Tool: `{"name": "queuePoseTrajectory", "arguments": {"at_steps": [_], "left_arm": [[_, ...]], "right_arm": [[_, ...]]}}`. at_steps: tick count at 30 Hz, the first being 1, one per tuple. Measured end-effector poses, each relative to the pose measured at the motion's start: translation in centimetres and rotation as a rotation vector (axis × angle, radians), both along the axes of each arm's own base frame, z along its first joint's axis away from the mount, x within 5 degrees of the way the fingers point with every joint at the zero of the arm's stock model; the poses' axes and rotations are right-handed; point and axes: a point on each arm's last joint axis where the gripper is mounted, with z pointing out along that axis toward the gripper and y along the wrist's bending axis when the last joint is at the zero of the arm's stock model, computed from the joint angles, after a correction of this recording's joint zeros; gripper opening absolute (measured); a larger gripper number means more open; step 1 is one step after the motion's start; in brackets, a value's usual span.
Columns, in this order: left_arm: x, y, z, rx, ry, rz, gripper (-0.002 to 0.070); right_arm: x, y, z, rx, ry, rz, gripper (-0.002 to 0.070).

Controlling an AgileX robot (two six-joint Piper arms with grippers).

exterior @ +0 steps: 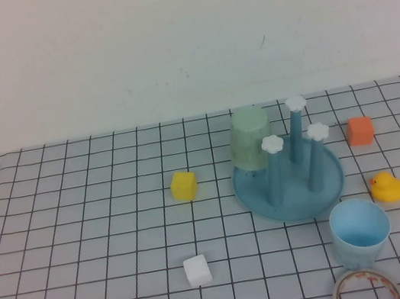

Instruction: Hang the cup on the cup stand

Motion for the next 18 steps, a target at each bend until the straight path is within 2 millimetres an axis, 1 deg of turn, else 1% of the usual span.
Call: {"name": "queuePoseTrajectory", "arguments": {"at_steps": [18], "left_arm": [[0.00, 0.00, 0.00, 0.000, 0.000, 0.000, -0.0002]], "right_arm": [[0.00, 0.00, 0.00, -0.021, 0.000, 0.007, -0.0001]]}}
